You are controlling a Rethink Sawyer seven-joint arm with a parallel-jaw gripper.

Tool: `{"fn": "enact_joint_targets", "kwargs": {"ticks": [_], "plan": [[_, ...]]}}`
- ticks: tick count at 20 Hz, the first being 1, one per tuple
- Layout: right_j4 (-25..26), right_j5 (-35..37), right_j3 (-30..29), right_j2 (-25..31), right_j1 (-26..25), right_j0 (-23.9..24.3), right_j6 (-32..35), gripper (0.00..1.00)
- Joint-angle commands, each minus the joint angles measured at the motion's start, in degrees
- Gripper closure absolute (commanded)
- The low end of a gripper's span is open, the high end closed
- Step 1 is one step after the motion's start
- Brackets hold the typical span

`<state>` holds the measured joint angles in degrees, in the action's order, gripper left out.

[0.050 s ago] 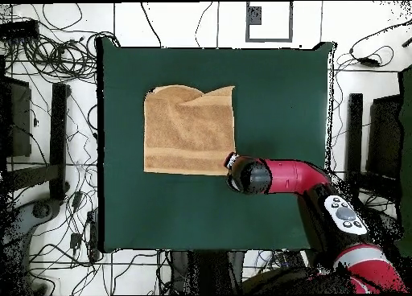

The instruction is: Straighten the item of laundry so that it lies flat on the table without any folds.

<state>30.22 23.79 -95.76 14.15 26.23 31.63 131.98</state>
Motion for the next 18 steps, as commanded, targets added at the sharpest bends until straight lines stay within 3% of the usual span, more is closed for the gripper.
{"fn": "enact_joint_targets", "kwargs": {"ticks": [1, 18], "plan": [[7.39, 1.44, -6.93, -0.79, -2.91, 2.90, -9.05, 0.00], [12.55, 5.88, -9.53, 1.99, 0.75, 10.37, -14.83, 0.00]]}}
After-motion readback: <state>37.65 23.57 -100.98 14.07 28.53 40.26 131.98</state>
